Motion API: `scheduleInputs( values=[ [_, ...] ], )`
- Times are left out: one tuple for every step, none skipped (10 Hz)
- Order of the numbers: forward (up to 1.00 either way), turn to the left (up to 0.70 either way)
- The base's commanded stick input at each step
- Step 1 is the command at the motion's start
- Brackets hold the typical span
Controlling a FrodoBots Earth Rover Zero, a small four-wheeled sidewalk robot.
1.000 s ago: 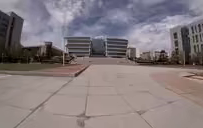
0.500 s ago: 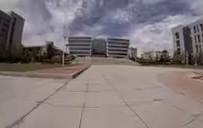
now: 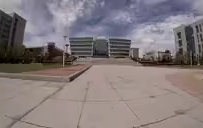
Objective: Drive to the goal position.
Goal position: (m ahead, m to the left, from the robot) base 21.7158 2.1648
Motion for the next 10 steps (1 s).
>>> scheduleInputs(
  values=[
    [1.00,0.00],
    [1.00,0.00],
    [1.00,0.00],
    [1.00,0.00],
    [1.00,0.00],
    [1.00,0.00],
    [1.00,0.00],
    [1.00,0.00],
    [1.00,0.00],
    [1.00,0.00]
  ],
)
